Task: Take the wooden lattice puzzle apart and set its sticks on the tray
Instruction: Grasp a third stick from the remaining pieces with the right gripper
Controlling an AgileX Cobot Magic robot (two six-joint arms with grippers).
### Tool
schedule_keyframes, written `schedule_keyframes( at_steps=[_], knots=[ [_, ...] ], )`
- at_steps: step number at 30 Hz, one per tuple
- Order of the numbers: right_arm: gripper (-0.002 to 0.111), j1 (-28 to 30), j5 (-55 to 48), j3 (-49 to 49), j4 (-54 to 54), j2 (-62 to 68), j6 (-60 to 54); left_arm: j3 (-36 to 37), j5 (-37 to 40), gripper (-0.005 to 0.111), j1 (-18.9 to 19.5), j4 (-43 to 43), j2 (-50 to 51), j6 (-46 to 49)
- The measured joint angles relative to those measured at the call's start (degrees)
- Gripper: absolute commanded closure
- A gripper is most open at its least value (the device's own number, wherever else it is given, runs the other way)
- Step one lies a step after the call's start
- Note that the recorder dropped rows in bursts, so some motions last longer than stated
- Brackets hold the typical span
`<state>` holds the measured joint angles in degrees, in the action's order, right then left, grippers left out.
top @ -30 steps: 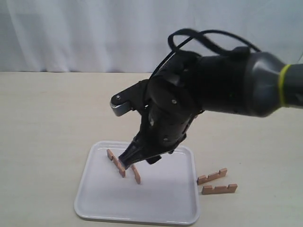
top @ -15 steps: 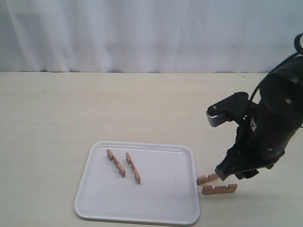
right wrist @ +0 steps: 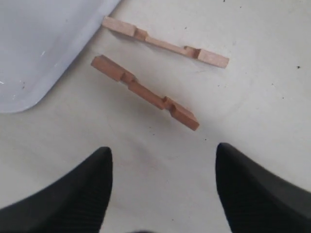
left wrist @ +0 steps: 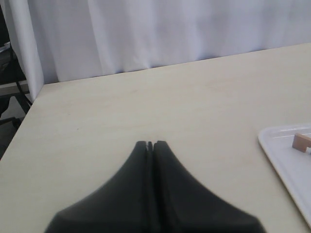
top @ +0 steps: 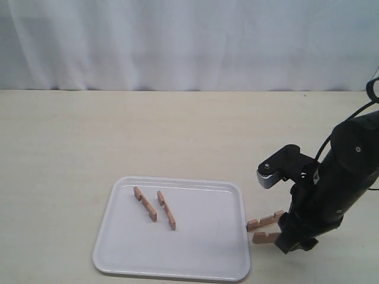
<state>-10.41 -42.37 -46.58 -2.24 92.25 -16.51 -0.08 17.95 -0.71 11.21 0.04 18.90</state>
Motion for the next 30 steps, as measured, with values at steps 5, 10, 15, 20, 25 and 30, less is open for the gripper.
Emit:
schedule_keyframes(
  at_steps=[5, 10, 15, 20, 25, 30],
  knots=[
    [0.04, 0.0, 0.4, 0.0, 0.0, 0.0, -3.4, 0.0, 0.0, 0.107, 0.0, 0.0, 0.0, 0.0],
    [0.04, 0.0, 1.5, 0.0, 0.0, 0.0, -10.9, 0.0, 0.0, 0.107, 0.0, 0.0, 0.0, 0.0],
    [0.04, 0.0, 1.7, 0.0, 0.0, 0.0, -15.0, 0.0, 0.0, 0.107, 0.0, 0.0, 0.0, 0.0],
    [0.04, 0.0, 1.8, 0.1, 1.2, 0.5, -17.7, 0.0, 0.0, 0.107, 0.0, 0.0, 0.0, 0.0],
    [0.04, 0.0, 4.0, 1.6, 2.9, 2.6, -20.5, 0.0, 0.0, 0.107, 0.0, 0.0, 0.0, 0.0],
    [0.04, 0.0, 6.9, 2.1, 3.5, 3.9, -21.2, 0.0, 0.0, 0.107, 0.0, 0.0, 0.0, 0.0]
  ],
)
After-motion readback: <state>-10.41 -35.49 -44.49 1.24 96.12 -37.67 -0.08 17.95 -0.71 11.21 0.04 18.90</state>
